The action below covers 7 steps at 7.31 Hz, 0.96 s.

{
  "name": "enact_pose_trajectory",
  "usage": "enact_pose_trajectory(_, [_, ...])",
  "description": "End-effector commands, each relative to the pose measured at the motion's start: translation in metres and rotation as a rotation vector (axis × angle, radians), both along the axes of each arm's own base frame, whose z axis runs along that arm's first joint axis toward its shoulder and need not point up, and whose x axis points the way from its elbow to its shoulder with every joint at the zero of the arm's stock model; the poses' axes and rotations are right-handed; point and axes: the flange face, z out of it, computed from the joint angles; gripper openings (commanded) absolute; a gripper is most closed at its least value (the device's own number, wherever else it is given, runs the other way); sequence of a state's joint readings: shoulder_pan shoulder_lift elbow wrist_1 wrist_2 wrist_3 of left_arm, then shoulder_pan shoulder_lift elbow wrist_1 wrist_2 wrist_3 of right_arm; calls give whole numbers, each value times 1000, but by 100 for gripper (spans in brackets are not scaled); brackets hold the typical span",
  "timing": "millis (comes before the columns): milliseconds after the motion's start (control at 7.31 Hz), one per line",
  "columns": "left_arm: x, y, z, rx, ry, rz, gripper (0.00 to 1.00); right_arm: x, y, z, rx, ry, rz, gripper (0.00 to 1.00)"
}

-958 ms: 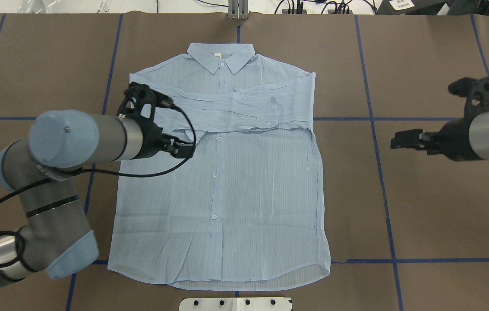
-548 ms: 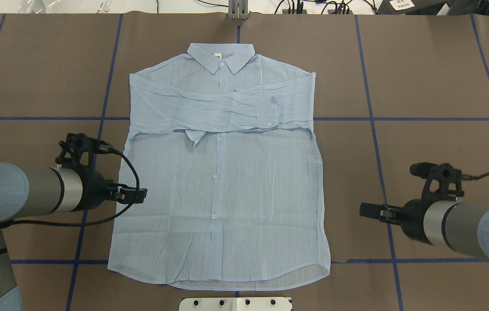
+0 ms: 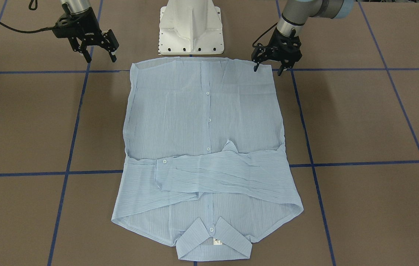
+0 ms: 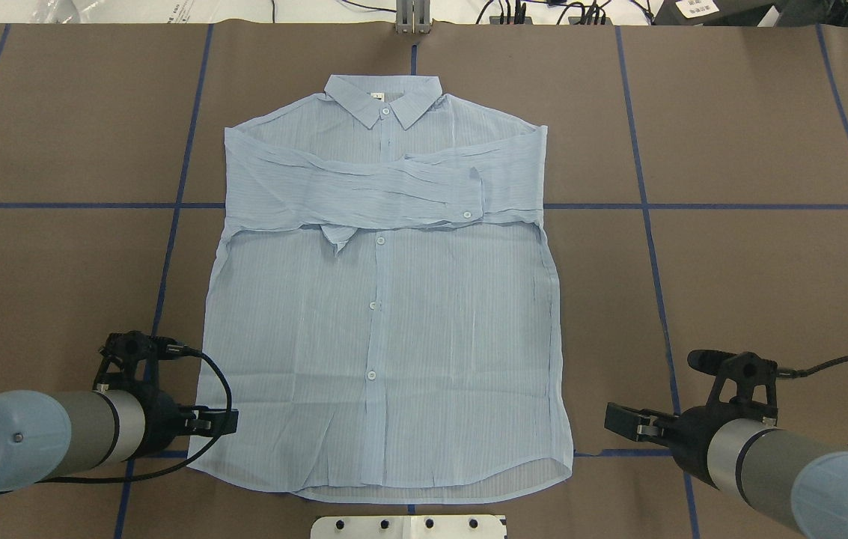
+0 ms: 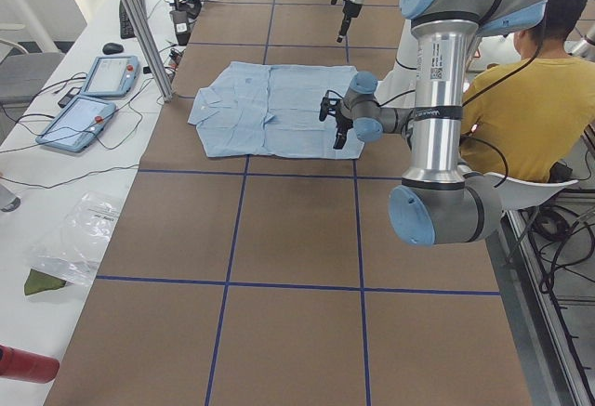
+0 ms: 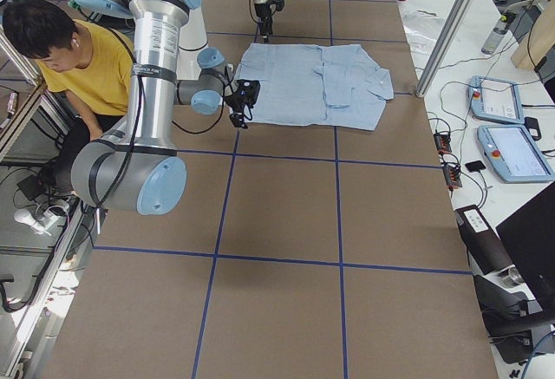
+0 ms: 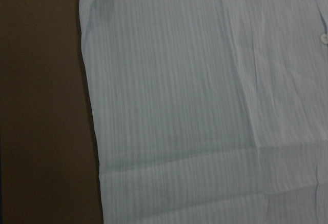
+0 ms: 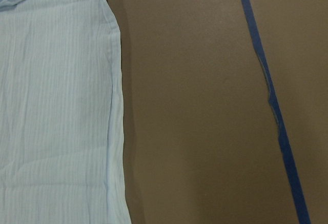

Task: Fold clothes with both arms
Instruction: 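Release the sleeve and lower both grippers toward the shirt hem corners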

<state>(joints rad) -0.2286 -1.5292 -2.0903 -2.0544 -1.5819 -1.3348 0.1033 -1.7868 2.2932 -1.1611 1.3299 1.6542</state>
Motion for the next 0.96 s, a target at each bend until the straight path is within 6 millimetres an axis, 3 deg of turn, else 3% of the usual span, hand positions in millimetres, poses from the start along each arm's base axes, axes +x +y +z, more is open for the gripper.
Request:
enact_pose_trajectory(0, [7, 24, 17, -44, -31, 5, 74, -2, 3, 0, 3, 0, -2, 100])
enact_pose_trajectory(411, [17, 41, 22, -88, -54, 9, 51, -5, 7, 1, 12, 4, -4, 100])
enact_pose_trajectory(821, [18, 42, 23, -90, -69, 10, 42, -8, 12, 2, 18, 7, -8, 100])
